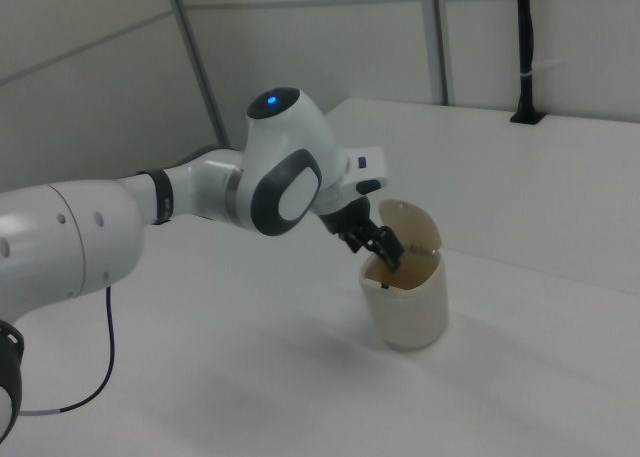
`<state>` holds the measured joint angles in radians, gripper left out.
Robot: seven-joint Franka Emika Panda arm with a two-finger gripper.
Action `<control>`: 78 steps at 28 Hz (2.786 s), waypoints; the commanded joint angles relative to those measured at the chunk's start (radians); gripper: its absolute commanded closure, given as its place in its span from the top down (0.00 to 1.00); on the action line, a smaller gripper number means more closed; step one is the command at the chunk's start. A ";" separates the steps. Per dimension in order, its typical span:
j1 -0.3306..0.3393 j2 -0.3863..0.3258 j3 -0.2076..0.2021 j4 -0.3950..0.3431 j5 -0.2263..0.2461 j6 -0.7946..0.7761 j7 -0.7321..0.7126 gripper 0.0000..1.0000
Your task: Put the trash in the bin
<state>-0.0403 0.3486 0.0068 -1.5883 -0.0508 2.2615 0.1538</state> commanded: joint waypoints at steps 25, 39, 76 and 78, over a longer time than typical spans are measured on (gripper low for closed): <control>0.022 -0.295 -0.040 -0.004 -0.017 -0.669 -0.080 1.00; -0.015 -0.258 -0.039 -0.007 -0.001 -0.590 -0.185 1.00; 0.022 -0.257 0.013 -0.015 0.003 -0.542 -0.183 1.00; 0.022 -0.257 0.013 -0.013 0.005 -0.542 -0.181 1.00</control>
<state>-0.0277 0.0999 0.0271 -1.5836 -0.0570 1.6891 -0.0184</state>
